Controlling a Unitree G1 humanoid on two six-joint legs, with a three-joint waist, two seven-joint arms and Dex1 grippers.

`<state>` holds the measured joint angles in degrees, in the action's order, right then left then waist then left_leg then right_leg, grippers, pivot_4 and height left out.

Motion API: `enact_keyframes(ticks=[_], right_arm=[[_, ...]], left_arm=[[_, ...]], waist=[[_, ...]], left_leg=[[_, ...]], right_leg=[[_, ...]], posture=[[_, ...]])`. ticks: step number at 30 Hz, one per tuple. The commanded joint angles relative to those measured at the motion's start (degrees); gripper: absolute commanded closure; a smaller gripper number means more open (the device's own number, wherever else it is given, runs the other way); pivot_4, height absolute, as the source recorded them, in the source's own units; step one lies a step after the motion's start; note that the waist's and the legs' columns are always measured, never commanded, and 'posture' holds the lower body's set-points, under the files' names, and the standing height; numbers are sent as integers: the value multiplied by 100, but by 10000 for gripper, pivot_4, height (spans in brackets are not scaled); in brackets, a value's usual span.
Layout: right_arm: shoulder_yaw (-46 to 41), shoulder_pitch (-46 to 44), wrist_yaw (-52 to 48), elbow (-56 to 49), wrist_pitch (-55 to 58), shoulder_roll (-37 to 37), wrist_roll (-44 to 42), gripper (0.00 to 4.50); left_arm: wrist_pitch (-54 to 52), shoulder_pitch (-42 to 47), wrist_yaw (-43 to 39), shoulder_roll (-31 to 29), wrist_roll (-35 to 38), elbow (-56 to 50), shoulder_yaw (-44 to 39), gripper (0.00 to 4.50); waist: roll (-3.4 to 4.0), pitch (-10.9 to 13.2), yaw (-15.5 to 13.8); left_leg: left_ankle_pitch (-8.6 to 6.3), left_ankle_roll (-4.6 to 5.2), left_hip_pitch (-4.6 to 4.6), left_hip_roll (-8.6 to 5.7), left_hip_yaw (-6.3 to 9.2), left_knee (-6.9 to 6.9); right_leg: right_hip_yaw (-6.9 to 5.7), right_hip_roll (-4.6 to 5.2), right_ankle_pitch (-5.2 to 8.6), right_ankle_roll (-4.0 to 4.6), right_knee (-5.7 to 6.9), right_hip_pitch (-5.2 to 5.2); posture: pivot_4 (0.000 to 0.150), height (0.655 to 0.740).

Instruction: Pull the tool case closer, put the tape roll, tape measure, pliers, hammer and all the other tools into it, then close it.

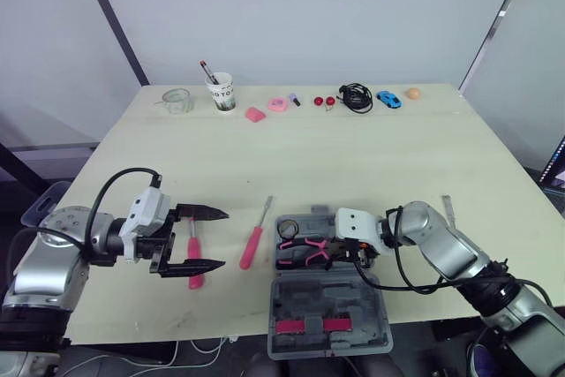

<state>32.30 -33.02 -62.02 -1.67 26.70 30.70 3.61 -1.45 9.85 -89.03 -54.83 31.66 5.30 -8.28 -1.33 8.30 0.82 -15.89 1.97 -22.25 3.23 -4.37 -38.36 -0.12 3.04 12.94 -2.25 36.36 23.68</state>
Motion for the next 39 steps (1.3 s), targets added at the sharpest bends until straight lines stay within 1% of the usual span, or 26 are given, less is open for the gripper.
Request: enact_keyframes(ticks=[1, 3, 4, 5, 6, 7, 11, 13, 16, 18, 19, 20, 22, 23, 24, 25, 26, 27, 33, 36, 39], right_arm=[[-35, -38, 6, -18, -218, -6, 91, 24529], [-64, -29, -16, 13, -281, 9, 105, 15695], [-100, -29, -26, 9, -273, 21, 92, 12548], [-132, -26, -42, -4, -255, 37, 76, 7433], [-162, -22, -40, -16, -259, 52, 69, 5228], [-182, -21, -40, -22, -266, 65, 64, 882], [-453, 86, -99, -194, -230, 78, -244, 882], [-739, 217, -43, -203, -277, -121, -608, 882], [-1053, 322, 100, -140, -402, -418, -930, 882], [-1134, 367, 205, -6, -615, -595, -982, 6011], [-1136, 385, 259, 80, -746, -667, -970, 9742], [-1100, 402, 292, 191, -859, -705, -920, 17463], [-1063, 436, 364, 438, -1017, -825, -900, 21550], [-1046, 441, 378, 524, -1077, -856, -887, 25517], [-1028, 449, 387, 612, -1159, -885, -865, 30648], [-1015, 451, 402, 738, -1233, -924, -842, 32757], [-985, 446, 422, 911, -1327, -955, -787, 36266], [-961, 448, 421, 1063, -1375, -992, -756, 43803], [-776, 457, 442, 1750, -1546, -1080, -453, 43803], [-532, 521, 394, 2053, -1544, -971, -140, 43803], [-383, 575, 455, 2240, -1239, -918, 79, 43803]], left_arm=[[154, -50, -347, -108, 33, -156, -22, 0], [152, -73, -346, -88, 25, -167, -19, 0], [138, -79, -338, -76, 28, -176, -21, 0], [131, -83, -331, -67, 31, -183, -23, 0], [133, -85, -330, -65, 29, -186, -23, 0], [129, -81, -326, -65, 29, -189, -20, 0], [164, -76, -323, -58, 5, -166, -16, 0], [183, -78, -321, -44, -5, -145, -14, 0], [171, -59, -289, -19, 3, -145, -12, 0], [189, -64, -276, -1, -17, -169, 15, 0], [182, -87, -269, 4, -9, -195, 15, 0], [188, -117, -276, -1, -10, -210, 12, 0], [175, -143, -251, -4, -7, -214, -6, 0], [172, -146, -239, -5, -8, -213, -10, 0], [160, -151, -220, 1, -1, -220, -17, 0], [153, -166, -205, 7, 3, -237, -18, 0], [141, -194, -188, 15, 9, -265, -18, 0], [136, -218, -176, 19, 8, -288, -16, 0], [130, -249, -164, 18, -1, -315, -32, 0], [140, -246, -154, 28, -10, -314, -29, 0], [140, -248, -131, 44, -16, -321, -29, 0]], waist=[[0, 0, -3], [0, 0, -5], [0, 0, -6], [0, 0, -7], [0, 0, -7], [0, 0, -15], [0, 0, -20], [-1, 0, -17], [0, 0, -14], [0, 0, -6], [0, 0, -8], [0, 0, -11], [-3, -2, -19], [-3, -2, -15], [-2, -1, -15], [-2, -1, -14], [-2, -1, -10], [-1, -1, -12], [-3, -2, -6], [-6, -4, -5], [-10, -13, -10]], left_leg=[[0, 0, 0, 0, 0, 0], [0, 0, 0, 0, -1, 0], [0, 0, 0, 0, -2, 0], [0, 0, 0, 0, -1, 0], [0, 0, 0, 0, -2, -1], [0, 0, 0, 0, -1, 0], [0, 0, -1, -1, -1, -1], [0, 0, 0, -1, -1, -1], [0, 0, 0, 0, 1, 0], [0, 0, 0, 0, -1, 0], [0, 0, 0, 0, -1, -1], [0, 0, 1, 0, -1, -1], [0, 0, 0, -1, -1, -1], [0, 0, 0, -1, -1, -1], [0, 0, 1, -1, -1, -1], [0, 0, 1, -1, -1, -1], [0, 0, 1, -1, -1, -1], [0, -1, 2, -1, -2, -1], [0, -1, 4, -1, -2, -1], [0, -1, 10, 0, -3, 0], [0, -1, 21, 0, -8, 0]], right_leg=[[0, 0, 0, 0, 0, 0], [0, 1, 0, 0, 1, 0], [0, 1, 0, 0, 1, 0], [0, 1, 0, 0, 0, 0], [0, 1, 0, 0, 0, 0], [0, 2, 0, 0, 0, 0], [0, 2, 0, 0, 0, -1], [0, 2, 0, 0, 0, -1], [0, 0, 0, 0, 1, -1], [0, 0, 0, 0, 3, -1], [0, 0, 0, 0, 4, -1], [0, 1, 0, 0, 3, -1], [0, 2, 0, 0, 3, -1], [0, 2, 0, 0, 3, -1], [1, 2, 0, 0, 4, -1], [0, 2, 0, 0, 4, -1], [0, 2, 0, 0, 5, -1], [1, 2, 0, 0, 5, -1], [1, 1, 0, 0, 6, -2], [3, 1, 0, 0, 9, -3], [7, 1, 1, 1, 15, -9]], posture=[[1500, 7400], [1500, 7400], [1500, 7400], [1500, 7400], [1500, 7400], [1500, 7400], [1500, 7400], [1500, 7400], [1500, 7400], [1500, 7400], [1500, 7400], [1500, 7400], [1500, 7400], [1500, 7400], [1500, 7400], [1500, 7400], [1500, 7400], [1500, 7400], [1500, 7400], [1500, 7400], [1500, 7400]])
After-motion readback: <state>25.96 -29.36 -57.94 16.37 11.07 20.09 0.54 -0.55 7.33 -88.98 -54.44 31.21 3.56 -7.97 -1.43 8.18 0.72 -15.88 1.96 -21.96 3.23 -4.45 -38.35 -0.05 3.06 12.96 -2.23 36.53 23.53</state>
